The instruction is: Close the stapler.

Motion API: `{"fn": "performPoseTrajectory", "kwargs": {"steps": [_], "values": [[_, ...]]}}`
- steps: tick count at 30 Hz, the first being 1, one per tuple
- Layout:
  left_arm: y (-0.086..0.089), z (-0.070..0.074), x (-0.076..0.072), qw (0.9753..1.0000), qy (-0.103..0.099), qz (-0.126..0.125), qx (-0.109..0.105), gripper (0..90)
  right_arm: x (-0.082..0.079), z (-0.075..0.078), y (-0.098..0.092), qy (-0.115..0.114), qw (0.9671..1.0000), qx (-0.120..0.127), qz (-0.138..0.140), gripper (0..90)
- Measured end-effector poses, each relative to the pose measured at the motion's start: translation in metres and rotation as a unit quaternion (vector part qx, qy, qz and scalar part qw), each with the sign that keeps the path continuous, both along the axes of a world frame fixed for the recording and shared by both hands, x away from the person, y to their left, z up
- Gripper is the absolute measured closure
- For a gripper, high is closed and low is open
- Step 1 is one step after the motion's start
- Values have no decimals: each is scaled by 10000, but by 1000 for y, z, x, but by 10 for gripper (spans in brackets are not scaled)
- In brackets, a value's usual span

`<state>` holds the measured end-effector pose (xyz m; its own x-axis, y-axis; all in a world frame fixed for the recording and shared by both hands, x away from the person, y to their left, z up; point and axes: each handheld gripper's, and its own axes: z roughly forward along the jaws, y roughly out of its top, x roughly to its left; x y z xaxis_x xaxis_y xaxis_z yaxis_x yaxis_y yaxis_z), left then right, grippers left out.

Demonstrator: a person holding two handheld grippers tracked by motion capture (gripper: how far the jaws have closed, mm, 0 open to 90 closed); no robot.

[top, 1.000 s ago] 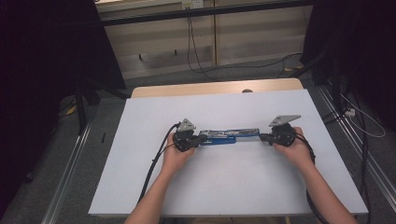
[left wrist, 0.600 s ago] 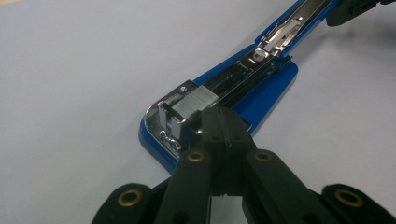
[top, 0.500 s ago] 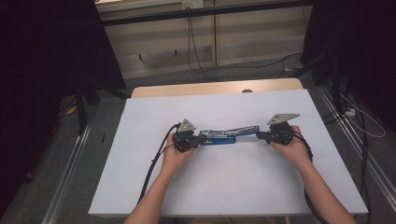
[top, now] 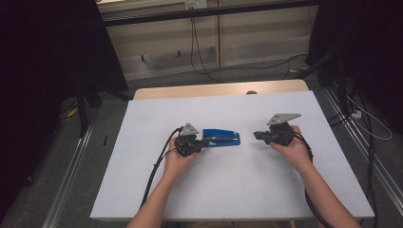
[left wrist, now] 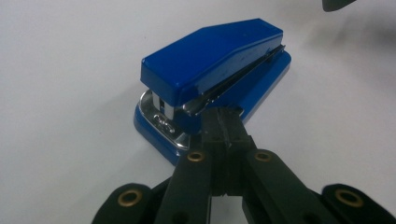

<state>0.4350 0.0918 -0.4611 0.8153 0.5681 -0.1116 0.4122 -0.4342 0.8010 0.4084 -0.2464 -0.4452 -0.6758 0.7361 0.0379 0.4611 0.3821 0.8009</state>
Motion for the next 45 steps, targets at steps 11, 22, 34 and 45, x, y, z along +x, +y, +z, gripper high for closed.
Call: {"fn": "performPoseTrajectory", "kwargs": {"steps": [11,22,34,45], "values": [[7,12,-8,9985,148,19,-525,824,-9,3,-1,66,9996,258,-53,847],[22,28,-16,9974,111,198,-680,350,-25,9,-7,80,9980,450,-428,402],[46,33,-22,9956,143,578,-725,115,-41,8,-8,-14,9978,488,-445,206],[71,33,-37,9944,94,797,-684,84,-62,5,-12,-13,9984,464,-337,194]]}}
